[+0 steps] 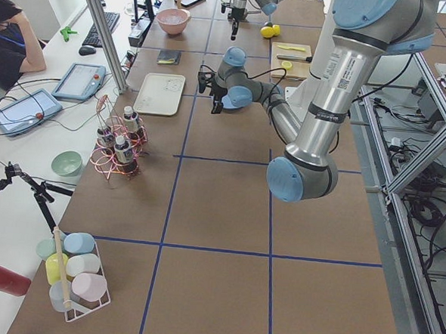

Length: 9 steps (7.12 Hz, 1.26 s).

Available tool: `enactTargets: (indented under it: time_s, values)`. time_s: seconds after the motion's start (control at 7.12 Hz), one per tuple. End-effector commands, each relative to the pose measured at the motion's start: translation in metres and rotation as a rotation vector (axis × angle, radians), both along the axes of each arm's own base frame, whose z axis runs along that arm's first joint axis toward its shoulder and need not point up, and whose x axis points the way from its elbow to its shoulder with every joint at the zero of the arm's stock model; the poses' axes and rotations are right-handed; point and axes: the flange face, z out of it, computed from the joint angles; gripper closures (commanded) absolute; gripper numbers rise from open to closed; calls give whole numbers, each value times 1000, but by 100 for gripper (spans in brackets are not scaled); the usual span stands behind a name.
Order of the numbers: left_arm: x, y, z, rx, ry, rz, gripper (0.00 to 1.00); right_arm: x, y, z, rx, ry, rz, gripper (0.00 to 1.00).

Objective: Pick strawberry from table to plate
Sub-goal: 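Carry the strawberry with the right gripper over the blue plate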

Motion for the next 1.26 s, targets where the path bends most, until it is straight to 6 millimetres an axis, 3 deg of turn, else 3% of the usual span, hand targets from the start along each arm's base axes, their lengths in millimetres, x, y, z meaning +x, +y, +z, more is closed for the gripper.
enactTargets:
  time_s: [0.0,0.14,0.28,0.42,0.7,0.84,0.98,1.12]
  values:
    - [-83,-20,53,116,-121,81,0,-33,-28,-91,-50,-51,38,100]
    - [-140,-31,89,184,-202,133,0,-65,-29,-141,-78,-72,31,100]
    - [-185,-31,126,249,-294,188,0,-109,-19,-193,-125,-77,18,100]
    - [-231,-39,154,306,-383,217,0,-148,-6,-228,-125,-62,47,100]
    - [-301,-51,220,368,-530,319,0,-227,6,-253,-141,-35,68,100]
    - [-324,-54,233,373,-559,325,0,-268,13,-251,-134,8,78,100]
    - [-332,-55,237,372,-567,323,0,-287,17,-252,-114,-1,89,100]
    - [-333,-55,240,365,-568,322,0,-304,17,-241,-107,-14,79,100]
